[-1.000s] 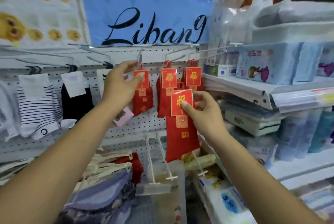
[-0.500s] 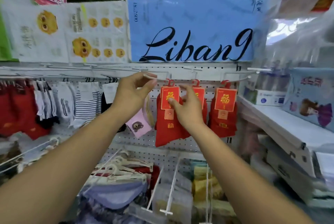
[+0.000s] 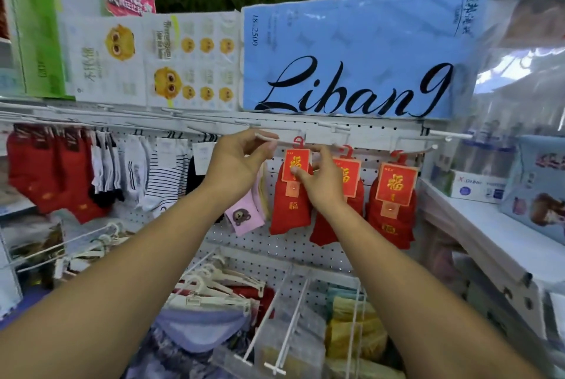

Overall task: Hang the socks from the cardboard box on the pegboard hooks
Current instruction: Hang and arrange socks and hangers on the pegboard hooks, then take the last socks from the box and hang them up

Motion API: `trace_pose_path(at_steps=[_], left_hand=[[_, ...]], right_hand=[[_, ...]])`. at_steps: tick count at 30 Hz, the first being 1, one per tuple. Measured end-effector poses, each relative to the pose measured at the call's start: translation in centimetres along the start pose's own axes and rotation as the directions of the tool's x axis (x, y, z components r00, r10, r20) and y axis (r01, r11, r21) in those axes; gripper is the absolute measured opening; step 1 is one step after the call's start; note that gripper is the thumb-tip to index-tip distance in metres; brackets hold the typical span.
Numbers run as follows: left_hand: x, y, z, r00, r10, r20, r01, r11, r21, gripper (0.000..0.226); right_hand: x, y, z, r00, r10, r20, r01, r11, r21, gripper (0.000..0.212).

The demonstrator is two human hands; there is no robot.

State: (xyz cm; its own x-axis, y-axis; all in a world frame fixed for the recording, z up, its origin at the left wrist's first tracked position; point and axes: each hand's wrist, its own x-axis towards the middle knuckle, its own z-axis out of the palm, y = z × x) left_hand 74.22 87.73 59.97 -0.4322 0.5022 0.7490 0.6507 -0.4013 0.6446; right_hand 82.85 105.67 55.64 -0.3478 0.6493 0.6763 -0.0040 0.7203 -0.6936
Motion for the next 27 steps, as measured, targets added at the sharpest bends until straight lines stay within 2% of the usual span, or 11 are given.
trace_pose_path(at_steps=[5, 11, 15, 19, 22, 27], left_hand=[[0.0, 0.0, 0.0, 1.0, -0.013, 0.002, 0.013, 1.0, -0.003, 0.011], [-0.8, 0.3, -0.1, 0.999, -0.034, 0.023, 0.034, 0.999, 0.015, 0.013], [-2.6, -0.3, -1.1, 0.997, -0.075, -0.015, 0.075, 0.994, 0.077, 0.031], [-6.0, -1.1, -3.3, 0.995, -0.083, -0.049, 0.09, 0.983, 0.157, 0.035], [-9.8, -2.2, -5.5, 0.996, -0.07, -0.062, 0.085, 0.957, 0.277, 0.037], [-18.6, -5.4, -10.6, 0.983, -0.161, -0.083, 0.181, 0.894, 0.411, 0.038]], right_hand=[[0.3, 0.7, 0.0, 0.999, -0.01, 0.036, 0.012, 0.998, -0.058, 0.049], [-0.1, 0.3, -0.4, 0.997, 0.009, 0.077, 0.004, 0.986, -0.166, 0.061], [-2.2, -0.6, -0.6, 0.995, 0.038, 0.093, -0.028, 0.994, -0.107, 0.067], [-6.1, -2.1, -1.0, 0.986, 0.035, 0.16, -0.021, 0.996, -0.09, 0.071], [-10.2, -3.2, -1.2, 0.976, 0.034, 0.216, -0.014, 0.996, -0.092, 0.065], [-17.6, -5.1, 0.6, 0.899, 0.019, 0.438, 0.032, 0.994, -0.108, 0.055]])
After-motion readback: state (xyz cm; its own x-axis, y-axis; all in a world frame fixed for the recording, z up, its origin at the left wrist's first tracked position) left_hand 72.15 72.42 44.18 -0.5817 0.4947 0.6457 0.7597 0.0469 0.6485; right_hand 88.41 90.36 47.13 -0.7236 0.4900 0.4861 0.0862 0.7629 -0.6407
